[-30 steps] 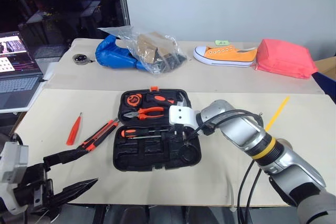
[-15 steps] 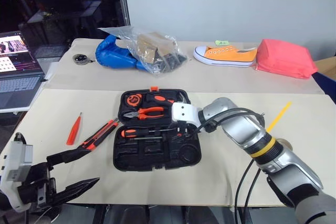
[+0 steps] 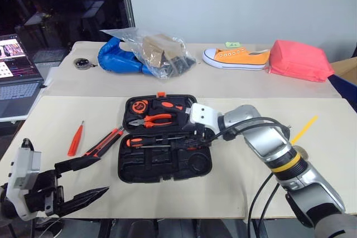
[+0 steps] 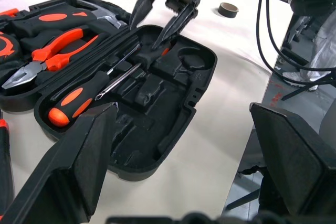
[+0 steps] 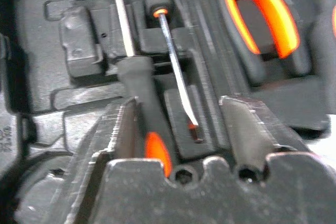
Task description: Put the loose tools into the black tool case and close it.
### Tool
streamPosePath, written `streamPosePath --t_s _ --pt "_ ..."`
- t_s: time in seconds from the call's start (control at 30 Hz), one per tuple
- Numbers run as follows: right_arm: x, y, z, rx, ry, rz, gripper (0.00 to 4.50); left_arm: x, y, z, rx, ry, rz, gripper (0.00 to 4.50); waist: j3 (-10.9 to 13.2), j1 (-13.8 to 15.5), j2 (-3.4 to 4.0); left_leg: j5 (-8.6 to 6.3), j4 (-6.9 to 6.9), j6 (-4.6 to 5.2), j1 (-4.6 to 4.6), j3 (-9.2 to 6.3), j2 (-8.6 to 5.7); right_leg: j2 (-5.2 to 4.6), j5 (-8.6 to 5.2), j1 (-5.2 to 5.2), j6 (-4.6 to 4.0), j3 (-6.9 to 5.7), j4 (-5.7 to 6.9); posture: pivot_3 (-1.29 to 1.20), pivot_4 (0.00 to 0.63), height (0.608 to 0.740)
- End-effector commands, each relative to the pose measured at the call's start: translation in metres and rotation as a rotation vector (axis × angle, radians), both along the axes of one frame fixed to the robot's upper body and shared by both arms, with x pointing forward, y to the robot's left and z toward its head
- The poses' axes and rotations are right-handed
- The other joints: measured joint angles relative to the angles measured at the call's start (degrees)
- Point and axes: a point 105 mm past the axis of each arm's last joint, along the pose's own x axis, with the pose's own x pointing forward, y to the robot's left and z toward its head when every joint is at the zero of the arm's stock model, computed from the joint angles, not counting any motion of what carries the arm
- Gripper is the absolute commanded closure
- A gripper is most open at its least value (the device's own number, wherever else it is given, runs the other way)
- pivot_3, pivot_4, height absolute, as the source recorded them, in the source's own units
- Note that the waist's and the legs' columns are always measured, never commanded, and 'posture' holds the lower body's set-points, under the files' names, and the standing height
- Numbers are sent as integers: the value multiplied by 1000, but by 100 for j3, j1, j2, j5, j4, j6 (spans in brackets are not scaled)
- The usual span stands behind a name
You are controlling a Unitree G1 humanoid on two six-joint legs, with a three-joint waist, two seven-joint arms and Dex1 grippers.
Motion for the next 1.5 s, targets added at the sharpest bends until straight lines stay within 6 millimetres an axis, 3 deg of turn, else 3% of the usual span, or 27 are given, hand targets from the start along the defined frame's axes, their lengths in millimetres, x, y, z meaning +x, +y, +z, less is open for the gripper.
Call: streamPosePath --t_s 0.03,0.17,0.3,0.4,0.6,0.77,0.87,1.07,1.5 --pt "-1 5 22 107 -33 5 3114 -1 1 2 8 -20 -4 170 0 -2 0 0 0 0 1 0 0 0 0 0 0 0 0 0 150 740" --pt "-9 6 37 280 -9 2 4446 -4 0 0 4 -17 -3 170 0 12 -1 0 -2 0 -1 -3 1 2 0 1 0 -1 0 0 150 740" --pt "-17 8 44 505 -44 -16 4446 -2 -3 -2 -6 -18 -6 170 -3 19 -5 -1 -4 -1 -1 -8 1 2 0 4 0 -4 -1 0 150 740" --pt "-20 -1 15 475 -102 -61 4446 0 -7 -4 -14 -19 -15 170 -2 23 -3 -2 -4 -2 -2 -11 -1 3 0 6 0 -5 1 0 150 740" --pt "-12 1 -16 433 -201 -158 4446 5 -11 -5 -23 -25 -28 170 -1 -36 -3 -1 4 -2 8 4 -3 5 4 11 0 8 4 0 150 740" --pt "-21 4 -69 236 -171 -81 4446 8 -11 -6 -22 -22 -33 170 -8 -107 -11 0 2 -3 24 5 2 17 3 17 -9 10 17 0 150 740" --pt "-22 -1 -87 123 -172 -22 4446 9 -12 -7 -21 -22 -33 170 -15 -128 -23 0 1 -3 50 7 3 17 -1 31 -11 16 31 0 150 740" --pt "-16 -12 -94 -50 -307 131 4446 9 -13 -12 -10 -17 -10 170 -16 -107 -25 -9 -4 -16 181 -7 8 -11 -55 113 -10 34 24 0 150 740" --pt "-8 -25 -89 -213 -329 272 4446 17 -16 -20 6 -37 32 170 -41 -71 -41 -3 -11 -7 182 -6 7 -22 -53 111 -10 37 22 0 150 740"
